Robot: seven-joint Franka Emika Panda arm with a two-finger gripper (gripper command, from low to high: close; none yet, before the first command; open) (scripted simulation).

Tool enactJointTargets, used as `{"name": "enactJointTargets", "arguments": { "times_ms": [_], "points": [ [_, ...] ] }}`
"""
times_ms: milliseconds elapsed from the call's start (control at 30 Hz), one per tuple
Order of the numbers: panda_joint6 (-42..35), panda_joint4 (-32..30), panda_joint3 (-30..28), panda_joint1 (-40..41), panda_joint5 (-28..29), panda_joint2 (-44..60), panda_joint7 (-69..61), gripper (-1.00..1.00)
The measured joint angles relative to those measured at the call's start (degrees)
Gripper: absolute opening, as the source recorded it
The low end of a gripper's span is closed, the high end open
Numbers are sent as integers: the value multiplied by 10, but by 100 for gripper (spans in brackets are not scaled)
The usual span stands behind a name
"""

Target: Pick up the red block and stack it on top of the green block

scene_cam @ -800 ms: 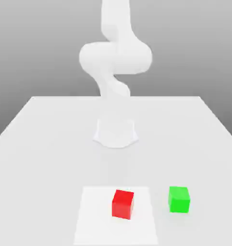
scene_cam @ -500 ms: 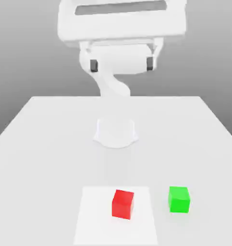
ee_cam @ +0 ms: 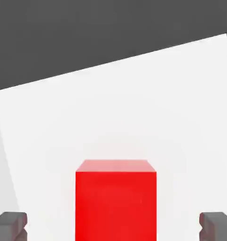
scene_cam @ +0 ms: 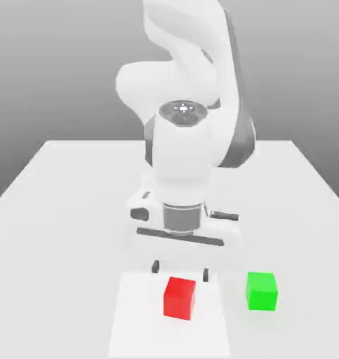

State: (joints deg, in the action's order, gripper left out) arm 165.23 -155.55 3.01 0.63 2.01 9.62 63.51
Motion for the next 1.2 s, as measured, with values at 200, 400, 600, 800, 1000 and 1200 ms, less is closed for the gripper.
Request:
{"name": "enactJointTargets", "arguments": {
  "times_ms": [200,400,600,800,1000,1200],
  "points": [
    [46,7,-11,-10,7,54,6,-100],
    [19,3,-6,-6,2,22,2,-100],
    [-68,-9,10,-31,-17,-76,-8,-100],
    [-106,-2,48,-111,-24,-108,-1,-100],
    [-102,5,66,-172,-21,-97,11,-100],
    [-29,9,51,-177,16,-19,38,100]
  ]
}}
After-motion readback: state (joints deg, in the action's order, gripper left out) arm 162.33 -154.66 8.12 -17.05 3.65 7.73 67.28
